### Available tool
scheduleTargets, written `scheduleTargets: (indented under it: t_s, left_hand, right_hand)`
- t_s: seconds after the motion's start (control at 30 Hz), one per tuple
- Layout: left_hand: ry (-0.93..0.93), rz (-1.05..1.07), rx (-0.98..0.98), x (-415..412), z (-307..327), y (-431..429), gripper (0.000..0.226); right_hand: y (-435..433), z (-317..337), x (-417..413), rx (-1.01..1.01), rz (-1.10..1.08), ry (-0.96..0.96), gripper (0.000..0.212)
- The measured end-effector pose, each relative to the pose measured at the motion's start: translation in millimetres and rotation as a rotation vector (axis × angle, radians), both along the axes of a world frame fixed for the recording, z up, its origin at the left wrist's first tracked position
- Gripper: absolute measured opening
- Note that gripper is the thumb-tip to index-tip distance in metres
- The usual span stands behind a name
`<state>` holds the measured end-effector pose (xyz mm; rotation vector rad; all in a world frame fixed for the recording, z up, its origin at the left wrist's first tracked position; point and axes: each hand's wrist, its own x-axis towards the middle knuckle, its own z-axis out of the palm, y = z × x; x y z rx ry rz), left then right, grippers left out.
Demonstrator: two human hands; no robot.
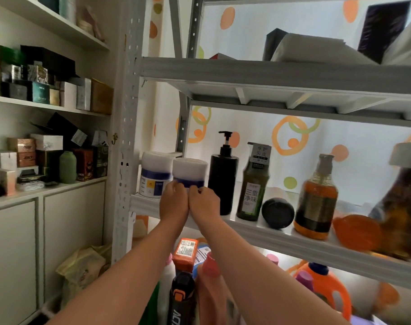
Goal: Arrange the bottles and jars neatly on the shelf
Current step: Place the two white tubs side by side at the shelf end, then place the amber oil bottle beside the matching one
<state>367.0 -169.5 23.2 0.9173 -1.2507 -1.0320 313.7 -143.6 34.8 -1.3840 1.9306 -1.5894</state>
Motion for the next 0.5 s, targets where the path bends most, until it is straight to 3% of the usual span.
scheduleTargets:
  t_s: [0.07, 0.13, 0.37, 0.5]
  left_hand:
    - [0.068, 0.145, 0.009, -14.9, -4.3, 16.8, 0.021]
    - [0.114, 0.158, 0.014, -33.9, -4.4, 35.3, 0.020]
    - [0.026, -0.042, -0.166, -113.7, -6.2, 104.6, 0.015]
    - [-0.046, -0.226, -0.205, -163.0, -6.7, 150.7, 0.019]
  right_hand:
    - [16.4, -0.3, -11.1, -0.079, -0.040, 0.048, 0.026]
    - [37.2, -3.5, -28.0, -0.165, -0.107, 0.095, 0.025]
    - [120.8, -19.3, -107.3, -0.327, -0.403, 0.295, 0.014]
    - [175.9, -15.9, -165.5, -0.344, -0.586, 0.312, 0.006]
